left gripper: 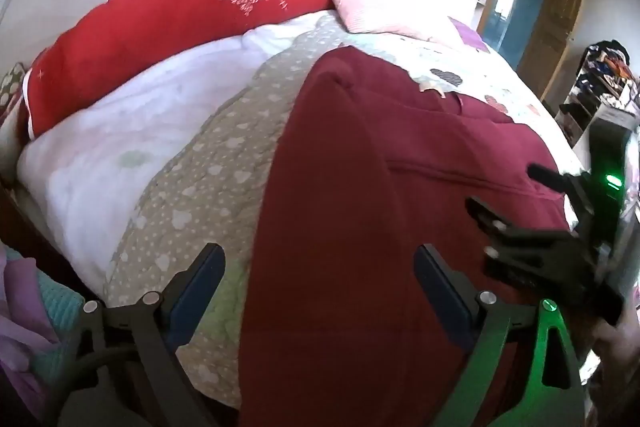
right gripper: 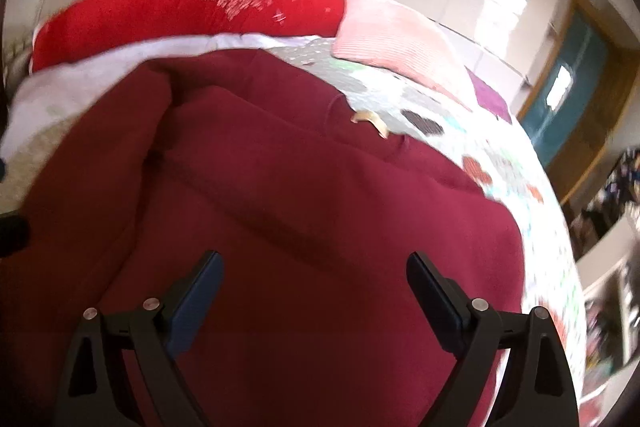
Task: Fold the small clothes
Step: 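Grasp the sweater sleeve with the right gripper and lift it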
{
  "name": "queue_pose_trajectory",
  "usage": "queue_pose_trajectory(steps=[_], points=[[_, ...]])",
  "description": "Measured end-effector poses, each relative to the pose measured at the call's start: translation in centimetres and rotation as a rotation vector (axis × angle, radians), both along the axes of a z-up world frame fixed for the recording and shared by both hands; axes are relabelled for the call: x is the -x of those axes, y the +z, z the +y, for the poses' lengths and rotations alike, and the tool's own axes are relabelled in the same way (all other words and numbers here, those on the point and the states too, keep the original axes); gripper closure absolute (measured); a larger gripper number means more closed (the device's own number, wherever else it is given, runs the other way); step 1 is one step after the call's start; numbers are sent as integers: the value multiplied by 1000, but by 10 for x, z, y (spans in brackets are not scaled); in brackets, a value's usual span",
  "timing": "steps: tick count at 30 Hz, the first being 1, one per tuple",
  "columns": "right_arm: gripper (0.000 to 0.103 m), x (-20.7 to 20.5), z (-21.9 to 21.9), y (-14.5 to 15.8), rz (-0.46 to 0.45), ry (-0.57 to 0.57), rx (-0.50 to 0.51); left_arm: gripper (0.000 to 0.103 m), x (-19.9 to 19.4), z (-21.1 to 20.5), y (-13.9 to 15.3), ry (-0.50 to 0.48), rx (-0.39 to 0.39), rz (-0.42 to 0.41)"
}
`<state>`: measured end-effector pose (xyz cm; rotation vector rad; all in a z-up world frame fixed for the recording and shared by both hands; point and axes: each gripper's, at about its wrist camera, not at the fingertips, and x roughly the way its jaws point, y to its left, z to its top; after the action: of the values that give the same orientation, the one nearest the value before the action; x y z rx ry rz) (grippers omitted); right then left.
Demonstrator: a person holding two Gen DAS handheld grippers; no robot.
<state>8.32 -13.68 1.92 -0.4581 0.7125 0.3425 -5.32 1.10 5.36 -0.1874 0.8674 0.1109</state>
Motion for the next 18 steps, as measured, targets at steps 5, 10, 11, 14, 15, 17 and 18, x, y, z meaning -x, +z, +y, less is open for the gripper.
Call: queue_pose_trajectory(steps=[5,10,11,14,15,17,18], points=[[9,-34,28,-11,-14,68,111,8,-1,6,-8,-13,26,13],[9,-56,58,-9,-49,90,114,8,-7,13,-18,-15,83,47],[15,-60,64,-9,-50,100,117,8,-7,13,-19,-15,88,53],[96,-64,70,-8,39,158,18,8,-6,12,-20,-15,78,64],[96,-61,71,-6,37,135,8,8,-5,11,-19,-15,73,63],[96,-57,65,-2,43,122,-17,8,-4,10,-18,-13,64,59],[97,-56,60,2,45,106,-37,8,-4,9,-17,-13,61,58]])
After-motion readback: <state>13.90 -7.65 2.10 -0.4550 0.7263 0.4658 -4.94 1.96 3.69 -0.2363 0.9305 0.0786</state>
